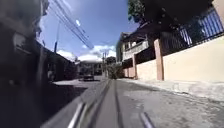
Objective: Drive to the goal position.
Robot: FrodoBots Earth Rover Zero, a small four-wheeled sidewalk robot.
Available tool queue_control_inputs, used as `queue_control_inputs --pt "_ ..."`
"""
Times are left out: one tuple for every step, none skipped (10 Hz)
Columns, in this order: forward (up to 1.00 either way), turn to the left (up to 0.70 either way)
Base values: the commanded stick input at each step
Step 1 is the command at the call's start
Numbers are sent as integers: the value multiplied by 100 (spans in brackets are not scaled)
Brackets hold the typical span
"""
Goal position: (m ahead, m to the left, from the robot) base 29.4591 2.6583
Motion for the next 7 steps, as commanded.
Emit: queue_control_inputs --pt "100 40" --pt "100 40" --pt "100 17" --pt "100 5" --pt "100 4" --pt "100 1" --pt "100 0"
